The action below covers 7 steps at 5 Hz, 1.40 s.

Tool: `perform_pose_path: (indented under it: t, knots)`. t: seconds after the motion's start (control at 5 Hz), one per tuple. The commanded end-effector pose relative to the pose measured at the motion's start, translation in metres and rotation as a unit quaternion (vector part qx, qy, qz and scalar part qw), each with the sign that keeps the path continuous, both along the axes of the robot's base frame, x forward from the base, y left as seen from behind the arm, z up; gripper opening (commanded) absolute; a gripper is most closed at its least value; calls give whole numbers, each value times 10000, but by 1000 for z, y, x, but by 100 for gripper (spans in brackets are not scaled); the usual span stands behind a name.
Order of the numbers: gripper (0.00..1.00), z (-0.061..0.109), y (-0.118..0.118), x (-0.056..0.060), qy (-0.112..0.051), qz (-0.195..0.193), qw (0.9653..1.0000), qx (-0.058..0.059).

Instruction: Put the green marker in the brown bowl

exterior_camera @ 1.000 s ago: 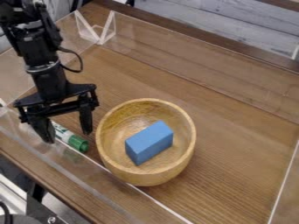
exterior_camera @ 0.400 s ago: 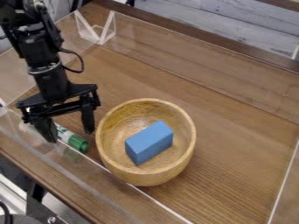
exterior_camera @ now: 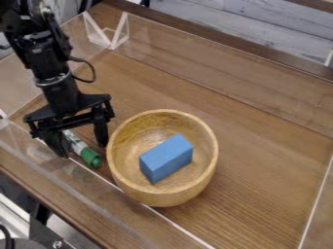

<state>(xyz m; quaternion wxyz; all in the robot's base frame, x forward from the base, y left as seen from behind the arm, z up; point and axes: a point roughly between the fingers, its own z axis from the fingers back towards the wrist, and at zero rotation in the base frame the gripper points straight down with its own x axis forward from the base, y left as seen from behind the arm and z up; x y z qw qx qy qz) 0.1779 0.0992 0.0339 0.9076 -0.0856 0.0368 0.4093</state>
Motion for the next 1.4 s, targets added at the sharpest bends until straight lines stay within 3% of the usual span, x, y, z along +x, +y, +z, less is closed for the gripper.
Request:
perform_pose_path:
  t: [0.0,0.2,0.4,1.2]
  knots:
    - [100,-2,4,2,-106,107,9999,71]
    - [100,-6,5,3,-136,128,9998,92]
    - [0,-9,5,4,-164,141,9997,117]
    - [0,6,11,6,-257,-91,9990,347]
